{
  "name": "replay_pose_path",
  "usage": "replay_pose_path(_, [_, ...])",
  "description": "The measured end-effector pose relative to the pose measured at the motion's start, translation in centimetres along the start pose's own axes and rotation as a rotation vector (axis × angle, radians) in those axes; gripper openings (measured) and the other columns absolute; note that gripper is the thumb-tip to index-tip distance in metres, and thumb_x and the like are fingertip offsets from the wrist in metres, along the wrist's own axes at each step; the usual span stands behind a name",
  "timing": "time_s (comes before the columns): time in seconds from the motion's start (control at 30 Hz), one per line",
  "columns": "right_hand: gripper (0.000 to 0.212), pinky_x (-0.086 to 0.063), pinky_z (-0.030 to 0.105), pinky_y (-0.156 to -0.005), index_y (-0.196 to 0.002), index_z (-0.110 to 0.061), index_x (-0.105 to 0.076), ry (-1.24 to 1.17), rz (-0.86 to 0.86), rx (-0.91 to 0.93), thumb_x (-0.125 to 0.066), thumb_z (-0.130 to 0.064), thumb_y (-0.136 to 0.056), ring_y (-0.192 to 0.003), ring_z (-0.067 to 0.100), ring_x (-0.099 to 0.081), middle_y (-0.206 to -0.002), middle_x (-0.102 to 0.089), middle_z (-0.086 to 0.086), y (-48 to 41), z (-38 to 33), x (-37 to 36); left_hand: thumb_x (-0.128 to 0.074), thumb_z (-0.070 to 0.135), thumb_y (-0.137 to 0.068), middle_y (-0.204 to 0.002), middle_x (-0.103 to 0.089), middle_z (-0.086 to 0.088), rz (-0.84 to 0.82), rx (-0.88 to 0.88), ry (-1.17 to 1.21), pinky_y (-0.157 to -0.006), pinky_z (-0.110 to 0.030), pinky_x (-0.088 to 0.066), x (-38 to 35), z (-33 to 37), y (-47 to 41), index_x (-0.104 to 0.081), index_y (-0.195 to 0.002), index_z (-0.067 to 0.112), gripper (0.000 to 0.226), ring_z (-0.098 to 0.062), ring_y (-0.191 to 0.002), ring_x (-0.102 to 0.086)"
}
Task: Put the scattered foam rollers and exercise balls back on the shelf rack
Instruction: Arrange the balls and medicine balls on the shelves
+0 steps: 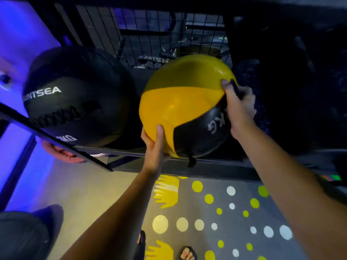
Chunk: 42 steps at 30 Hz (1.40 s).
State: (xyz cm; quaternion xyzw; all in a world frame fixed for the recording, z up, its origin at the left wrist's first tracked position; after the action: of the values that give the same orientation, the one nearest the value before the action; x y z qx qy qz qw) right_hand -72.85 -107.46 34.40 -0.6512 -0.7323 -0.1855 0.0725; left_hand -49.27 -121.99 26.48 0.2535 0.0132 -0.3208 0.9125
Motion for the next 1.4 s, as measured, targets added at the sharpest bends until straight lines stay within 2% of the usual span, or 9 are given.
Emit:
replay_pose_path(0.1, [0.053,-0.032,0.056,-0.097,-0.115,-0.036,-0.059,0.35,0.101,0.132,-0.058,-0.075,-0.079,-0.127,0.032,-0.039,-0.133,-0.049,-0.007,0.5,-3.7,0.0,-0.044,0.099,-0.068,-0.164,-0.033,0.001,0.045,0.17,-0.006,-0.065,-0.044,-0.063,-0.5,-0.8,-2.2,-0.008,-0.156,0.056,0.104,-0.043,-0.138,-0.047])
replay_pose_path(0.23, [0.056,-0.041,0.048,-0.098,-0.113,-0.036,-0.062,0.319,0.036,0.114,-0.058,-0.078,-0.077,-0.122,0.03,-0.049,-0.129,-0.054,-0.002,-0.1,-1.7,2.3,-0.045,0.094,-0.072,-0.163,-0.039,0.001,0.182,0.004,-0.216,-0.115,-0.051,-0.041,-1.1,2.5,-4.0,-0.017,-0.158,0.05,0.101,-0.03,-0.146,-0.042])
replay_pose_path(0.4, [0.087,-0.046,0.035,-0.097,-0.149,-0.034,-0.038,0.212,-0.061,0.077,-0.071,-0.07,-0.077,-0.12,0.02,-0.049,-0.14,-0.033,0.004,1.0,1.4,4.0,-0.064,0.078,-0.079,-0.155,-0.05,0.006,0.11,-0.166,-0.264,-0.119,-0.044,-0.038,-0.8,5.2,-4.2,-0.033,-0.159,0.031,0.098,-0.013,-0.141,-0.048])
replay_pose_path(0.5, [0.116,-0.044,0.051,-0.108,-0.153,-0.045,-0.024,0.166,-0.107,-0.138,-0.068,-0.09,-0.056,-0.136,0.034,-0.04,-0.157,-0.02,0.002,1.9,3.1,3.1,-0.052,0.097,-0.061,-0.16,-0.041,-0.008,0.164,0.04,-0.352,-0.116,-0.052,-0.04,-0.6,3.5,-3.9,-0.018,-0.162,0.031,0.125,-0.033,-0.143,-0.044])
replay_pose_path(0.6, [0.13,-0.045,0.056,-0.108,-0.152,-0.052,-0.014,-0.08,-0.184,-0.209,-0.076,-0.09,-0.044,-0.136,0.022,-0.048,-0.156,-0.039,-0.01,2.5,4.7,1.7,-0.037,0.113,-0.032,-0.142,-0.051,-0.017,0.265,0.277,-0.287,-0.101,-0.059,-0.05,-0.1,1.1,-2.7,-0.031,-0.149,0.019,0.149,-0.044,-0.124,-0.057])
replay_pose_path(0.87, [0.078,-0.051,0.055,-0.101,-0.145,-0.055,-0.039,-0.182,0.003,-0.162,-0.056,-0.082,-0.074,-0.128,0.024,-0.056,-0.148,-0.052,-0.007,3.2,5.0,2.2,-0.037,0.062,-0.101,-0.116,-0.064,-0.013,0.165,0.034,-0.357,-0.077,-0.054,-0.064,0.5,2.0,-2.3,-0.057,-0.107,0.025,0.042,-0.038,-0.098,-0.07])
replay_pose_path(1.03, [0.053,-0.054,0.04,-0.102,-0.137,-0.033,-0.063,-0.306,0.251,-0.15,-0.051,-0.06,-0.093,-0.118,0.016,-0.064,-0.132,-0.068,-0.005,3.0,4.9,2.2,-0.037,0.077,-0.085,-0.095,-0.068,-0.001,0.126,-0.159,-0.412,-0.081,-0.058,-0.061,0.2,4.3,-2.0,-0.061,-0.093,0.035,0.05,-0.029,-0.096,-0.069])
replay_pose_path(1.17, [0.064,-0.057,0.042,-0.097,-0.13,-0.041,-0.065,-0.312,0.237,-0.167,-0.046,-0.077,-0.081,-0.114,0.015,-0.067,-0.127,-0.07,-0.009,3.6,6.2,1.4,-0.037,0.075,-0.086,-0.09,-0.067,-0.003,0.108,-0.196,-0.471,-0.077,-0.058,-0.061,0.7,6.4,-2.5,-0.061,-0.091,0.034,0.047,-0.03,-0.091,-0.07])
replay_pose_path(1.4, [0.05,-0.049,0.031,-0.103,-0.143,-0.035,-0.056,-0.253,0.192,-0.146,-0.043,-0.059,-0.101,-0.126,0.016,-0.059,-0.14,-0.062,-0.005,5.8,5.8,-0.2,-0.042,0.054,-0.104,-0.108,-0.069,-0.017,0.138,-0.083,-0.431,-0.07,-0.05,-0.065,3.6,6.4,-3.2,-0.063,-0.087,0.031,0.035,-0.035,-0.091,-0.075])
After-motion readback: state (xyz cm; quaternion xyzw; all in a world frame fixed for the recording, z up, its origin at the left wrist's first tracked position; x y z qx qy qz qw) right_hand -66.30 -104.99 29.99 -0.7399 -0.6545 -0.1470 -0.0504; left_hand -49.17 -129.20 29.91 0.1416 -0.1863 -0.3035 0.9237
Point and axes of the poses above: each hand's wrist, its own y-axis away from the middle knuckle, its own x-axis out of the back of the hand, z = x × y, the point moved 7 cm from there along -y, towards the middle knuckle
